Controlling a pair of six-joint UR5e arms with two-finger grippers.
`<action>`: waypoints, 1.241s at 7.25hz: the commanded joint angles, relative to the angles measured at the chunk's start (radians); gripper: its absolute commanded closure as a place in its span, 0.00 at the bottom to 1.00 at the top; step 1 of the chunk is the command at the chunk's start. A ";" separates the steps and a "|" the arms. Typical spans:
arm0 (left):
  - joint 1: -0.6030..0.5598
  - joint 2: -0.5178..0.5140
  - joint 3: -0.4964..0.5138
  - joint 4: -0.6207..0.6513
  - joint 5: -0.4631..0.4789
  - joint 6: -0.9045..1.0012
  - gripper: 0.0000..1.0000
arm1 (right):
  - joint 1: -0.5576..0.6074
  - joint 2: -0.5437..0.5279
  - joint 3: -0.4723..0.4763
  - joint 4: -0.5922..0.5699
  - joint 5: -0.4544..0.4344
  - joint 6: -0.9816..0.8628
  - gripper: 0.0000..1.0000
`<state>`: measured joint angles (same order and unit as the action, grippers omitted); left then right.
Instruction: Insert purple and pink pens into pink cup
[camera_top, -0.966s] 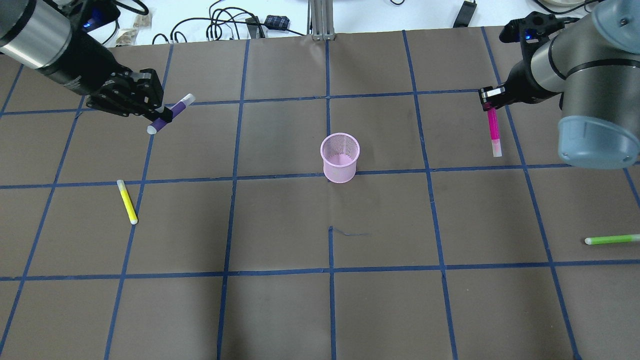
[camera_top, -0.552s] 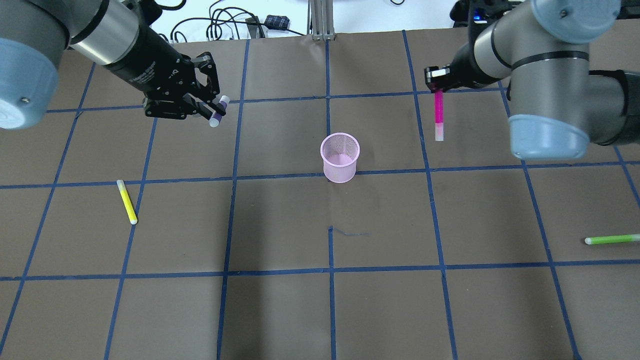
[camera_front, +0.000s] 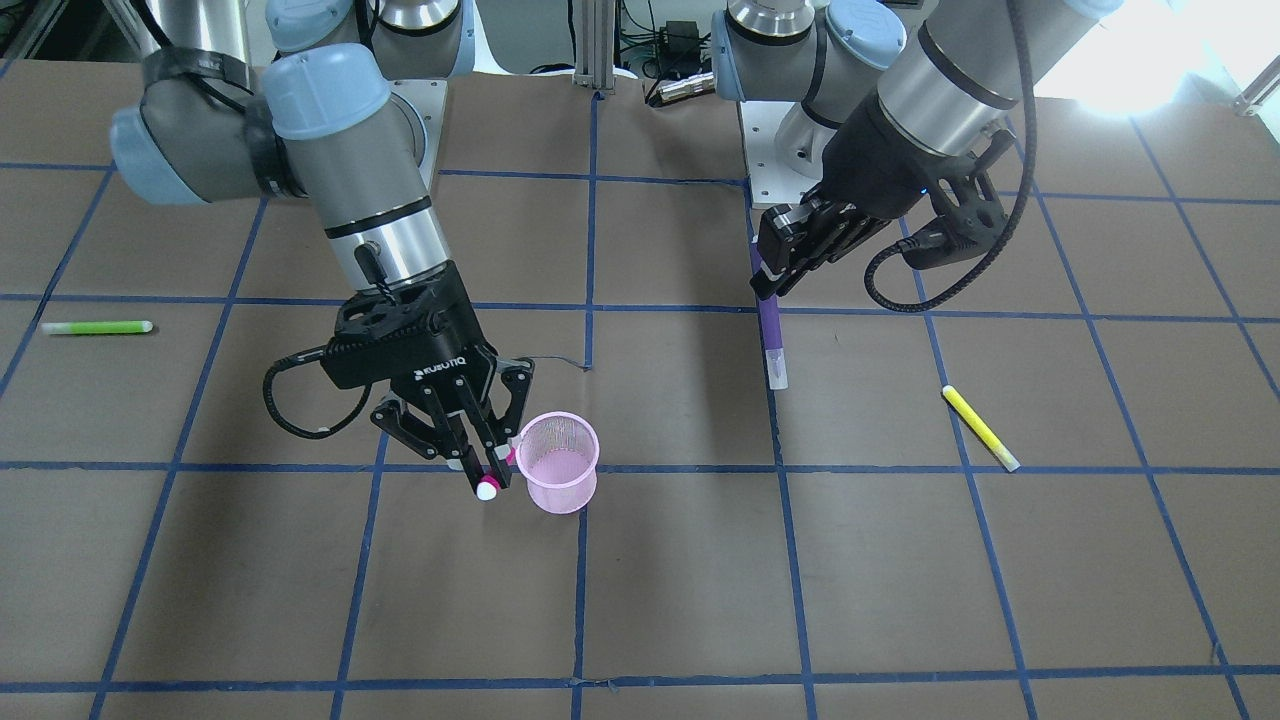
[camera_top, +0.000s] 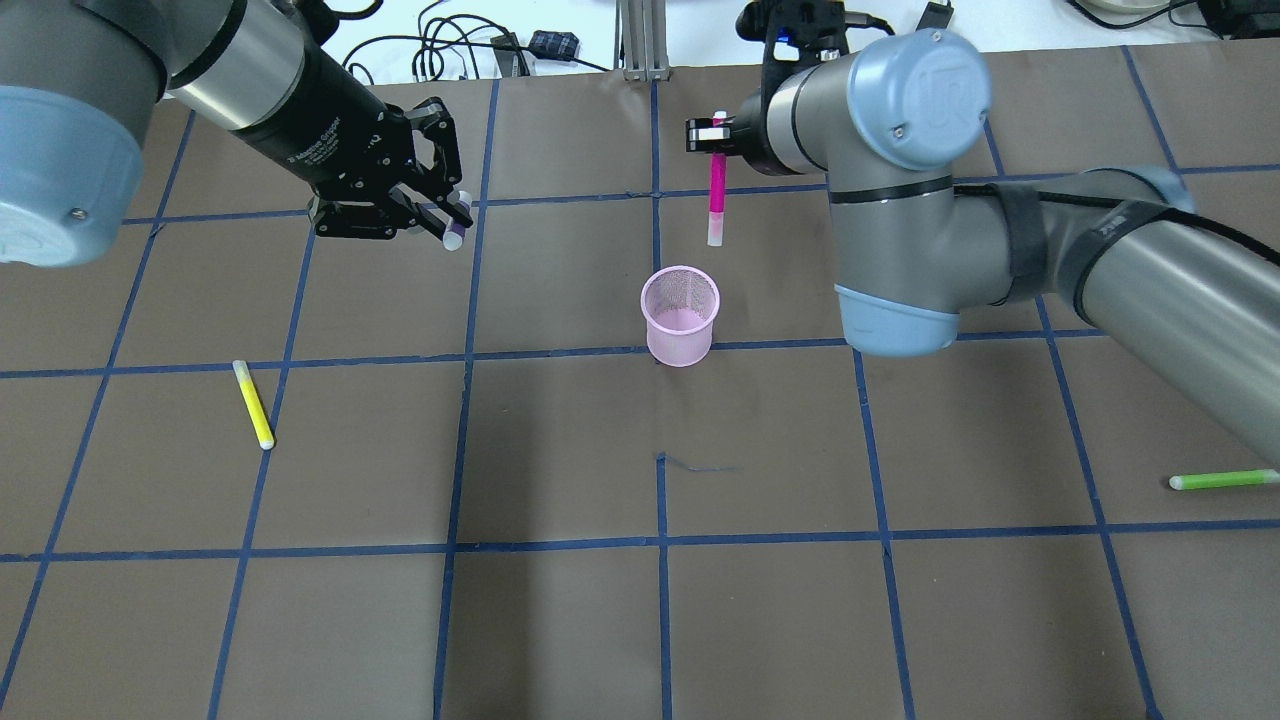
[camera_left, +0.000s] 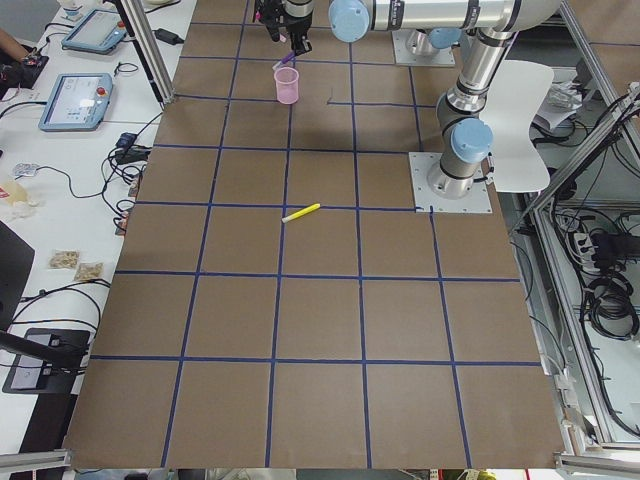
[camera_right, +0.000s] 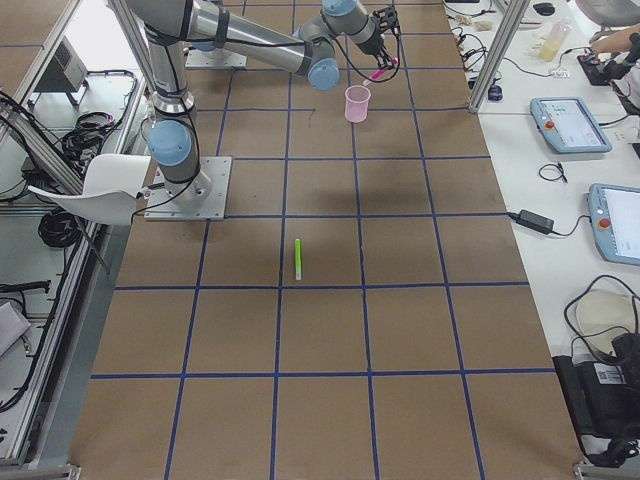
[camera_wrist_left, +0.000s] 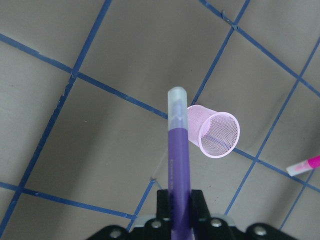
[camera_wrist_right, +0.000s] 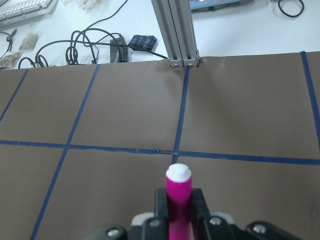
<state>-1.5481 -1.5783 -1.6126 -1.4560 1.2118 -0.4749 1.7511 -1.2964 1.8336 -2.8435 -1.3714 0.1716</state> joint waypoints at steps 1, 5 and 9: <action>0.000 0.001 -0.001 0.000 0.003 0.024 1.00 | 0.048 0.055 0.007 -0.076 -0.062 0.046 1.00; 0.000 0.003 -0.007 -0.001 0.003 0.030 1.00 | 0.050 0.089 0.070 -0.065 -0.066 0.094 1.00; -0.012 0.000 -0.016 -0.007 -0.008 -0.019 1.00 | 0.056 0.094 0.111 -0.066 -0.060 0.115 0.59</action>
<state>-1.5531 -1.5761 -1.6247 -1.4620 1.2088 -0.4641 1.8060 -1.2046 1.9378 -2.9071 -1.4364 0.2823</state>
